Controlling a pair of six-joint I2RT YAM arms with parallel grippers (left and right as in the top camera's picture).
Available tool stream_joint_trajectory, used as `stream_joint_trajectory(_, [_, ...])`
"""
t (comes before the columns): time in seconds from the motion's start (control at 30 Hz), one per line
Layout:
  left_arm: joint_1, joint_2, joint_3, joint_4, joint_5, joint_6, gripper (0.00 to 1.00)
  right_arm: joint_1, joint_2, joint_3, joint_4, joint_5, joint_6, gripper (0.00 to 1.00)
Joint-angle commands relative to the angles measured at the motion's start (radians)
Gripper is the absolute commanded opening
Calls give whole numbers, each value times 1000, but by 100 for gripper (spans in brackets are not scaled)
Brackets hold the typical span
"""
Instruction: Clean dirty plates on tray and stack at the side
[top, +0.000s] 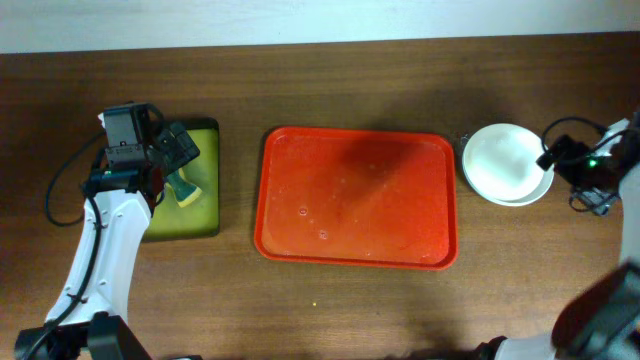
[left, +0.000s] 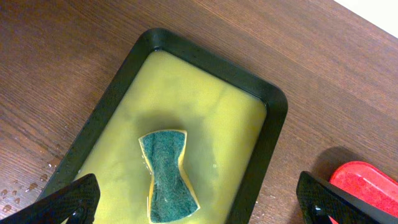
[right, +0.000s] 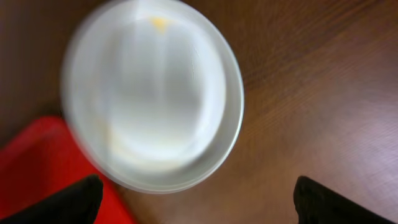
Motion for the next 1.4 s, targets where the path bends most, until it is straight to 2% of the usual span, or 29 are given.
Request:
stream_joint_trajectory(0.0, [2, -4, 13, 1, 3, 6, 99, 13, -257, -2, -67, -14, 16, 99])
stream_joint_trajectory(0.1, [2, -4, 13, 1, 3, 6, 99, 74, -445, -6, -164, -14, 16, 99])
stream_joint_trajectory(0.23, [2, -4, 13, 1, 3, 6, 99, 158, -575, -6, -326, -14, 16, 98])
stream_joint_trajectory(0.33, [2, -4, 13, 1, 3, 6, 99, 173, -595, -6, -421, -13, 16, 99])
stream_joint_trajectory(0.63, [2, -4, 13, 1, 3, 6, 99, 172, -497, -6, -503, 31, 12, 99])
stream_joint_trajectory(0.83, [2, -4, 13, 1, 3, 6, 99, 174, -494, -7, -516, 31, 11, 99])
stream_joint_trajectory(0.97, [2, -4, 13, 1, 3, 6, 99, 237, -649, -7, -502, 44, 11, 99])
stream_joint_trajectory(1.07, [2, -4, 13, 1, 3, 6, 99, 408, -812, -8, -454, 61, 12, 99])
stream_joint_trajectory(1.17, [2, -4, 13, 1, 3, 6, 99, 488, -915, -29, -433, 62, 12, 99])
stream_joint_trajectory(1.3, [2, -4, 13, 1, 3, 6, 99, 498, -1004, -129, -426, 87, 11, 99])
stream_joint_trajectory(1.37, [2, -4, 13, 1, 3, 6, 99, 500, -1057, -243, -346, 84, 12, 99])
